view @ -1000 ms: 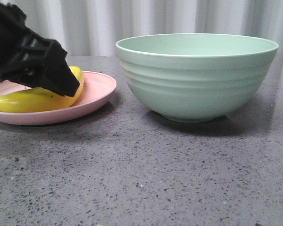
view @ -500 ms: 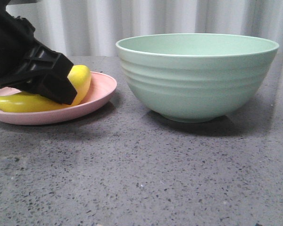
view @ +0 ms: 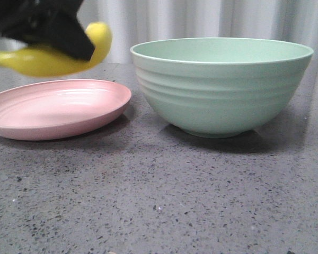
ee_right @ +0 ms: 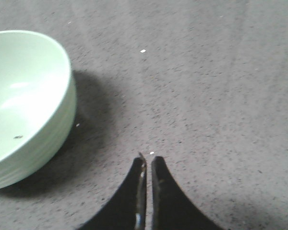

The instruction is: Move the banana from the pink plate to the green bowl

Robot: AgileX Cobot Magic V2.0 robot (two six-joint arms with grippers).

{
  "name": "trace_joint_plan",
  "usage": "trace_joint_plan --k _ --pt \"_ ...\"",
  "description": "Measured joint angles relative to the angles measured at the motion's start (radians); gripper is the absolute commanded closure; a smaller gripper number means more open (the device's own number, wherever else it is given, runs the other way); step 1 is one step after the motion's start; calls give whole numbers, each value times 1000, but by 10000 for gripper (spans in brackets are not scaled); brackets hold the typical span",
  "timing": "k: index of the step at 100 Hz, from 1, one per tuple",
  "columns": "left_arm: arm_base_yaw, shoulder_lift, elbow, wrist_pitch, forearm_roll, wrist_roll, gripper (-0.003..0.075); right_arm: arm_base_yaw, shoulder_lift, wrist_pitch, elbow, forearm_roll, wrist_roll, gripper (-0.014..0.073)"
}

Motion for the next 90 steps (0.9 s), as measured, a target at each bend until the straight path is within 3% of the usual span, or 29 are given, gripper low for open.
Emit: trace_joint_plan --k 24,36,66,90 --pt "-169 -33 -42 26 0 1 612 91 155 76 -147 115 -2 351" --pt "-230 -33 -42 31 -4 2 612 147 228 79 -207 199 -2 260" --pt "-301 -9 -44 18 -22 2 612 290 425 -32 -284 411 -2 248" --pt "-319 2 -44 13 -24 2 612 345 569 -106 -300 534 -2 248"
